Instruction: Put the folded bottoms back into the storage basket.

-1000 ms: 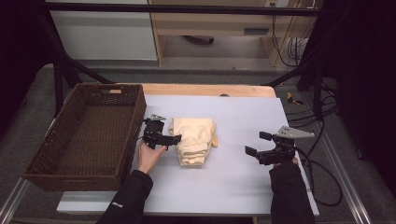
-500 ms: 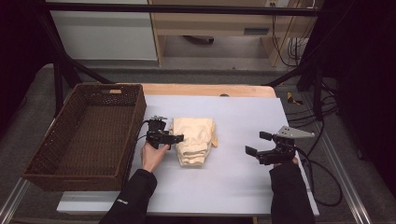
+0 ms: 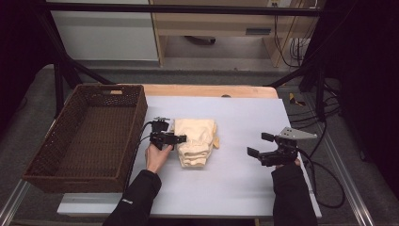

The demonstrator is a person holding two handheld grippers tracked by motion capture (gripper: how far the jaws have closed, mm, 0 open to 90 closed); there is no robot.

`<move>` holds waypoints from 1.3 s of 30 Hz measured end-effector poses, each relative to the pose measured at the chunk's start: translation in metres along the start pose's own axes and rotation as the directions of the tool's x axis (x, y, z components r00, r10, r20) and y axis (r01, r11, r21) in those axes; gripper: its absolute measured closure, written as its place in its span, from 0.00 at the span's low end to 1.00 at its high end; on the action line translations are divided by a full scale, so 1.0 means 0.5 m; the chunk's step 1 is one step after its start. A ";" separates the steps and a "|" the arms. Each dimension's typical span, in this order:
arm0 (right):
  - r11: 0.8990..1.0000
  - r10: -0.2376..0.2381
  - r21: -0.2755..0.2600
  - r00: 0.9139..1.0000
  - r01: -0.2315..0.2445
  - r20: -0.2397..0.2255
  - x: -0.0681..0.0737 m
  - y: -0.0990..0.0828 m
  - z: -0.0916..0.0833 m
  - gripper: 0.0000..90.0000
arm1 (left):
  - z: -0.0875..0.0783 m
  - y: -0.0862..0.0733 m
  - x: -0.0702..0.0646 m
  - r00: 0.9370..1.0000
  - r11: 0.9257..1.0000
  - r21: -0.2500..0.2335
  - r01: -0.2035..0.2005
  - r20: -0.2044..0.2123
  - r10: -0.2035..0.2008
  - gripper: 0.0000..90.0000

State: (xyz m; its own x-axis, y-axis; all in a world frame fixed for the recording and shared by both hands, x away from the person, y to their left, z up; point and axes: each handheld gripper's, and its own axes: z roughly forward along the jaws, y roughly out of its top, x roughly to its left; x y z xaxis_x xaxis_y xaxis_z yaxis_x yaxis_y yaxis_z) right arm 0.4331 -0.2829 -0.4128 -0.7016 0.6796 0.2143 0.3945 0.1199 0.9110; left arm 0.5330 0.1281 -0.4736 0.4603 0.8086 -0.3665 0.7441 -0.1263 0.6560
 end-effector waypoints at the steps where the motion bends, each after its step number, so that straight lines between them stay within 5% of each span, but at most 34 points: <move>1: 1.000 0.001 0.000 1.000 -0.001 0.000 0.000 0.000 0.000 0.04 | 0.001 0.000 0.001 1.000 1.000 -0.003 0.004 0.000 -0.004 0.38; 10: 1.000 0.003 0.000 1.000 -0.003 -0.002 0.000 0.000 0.001 0.04 | 0.005 0.003 0.001 1.000 1.000 -0.024 0.018 -0.003 -0.018 0.43; 21: 1.000 0.004 0.002 1.000 -0.004 -0.002 0.000 0.000 0.002 0.04 | 0.008 0.003 0.002 0.999 0.999 -0.007 0.035 0.028 -0.035 0.63; 39: 1.000 0.004 0.003 1.000 -0.004 -0.004 -0.001 0.000 0.003 0.04 | 0.009 0.010 0.009 0.997 0.998 0.024 0.052 0.061 -0.054 0.74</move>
State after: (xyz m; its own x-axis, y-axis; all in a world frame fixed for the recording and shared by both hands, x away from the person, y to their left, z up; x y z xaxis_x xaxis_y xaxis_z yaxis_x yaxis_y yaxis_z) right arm 0.4342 -0.2820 -0.4136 -0.7023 0.6773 0.2192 0.3988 0.1193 0.9092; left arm 0.5410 0.1287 -0.4749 0.4483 0.7778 -0.4405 0.7784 -0.0975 0.6201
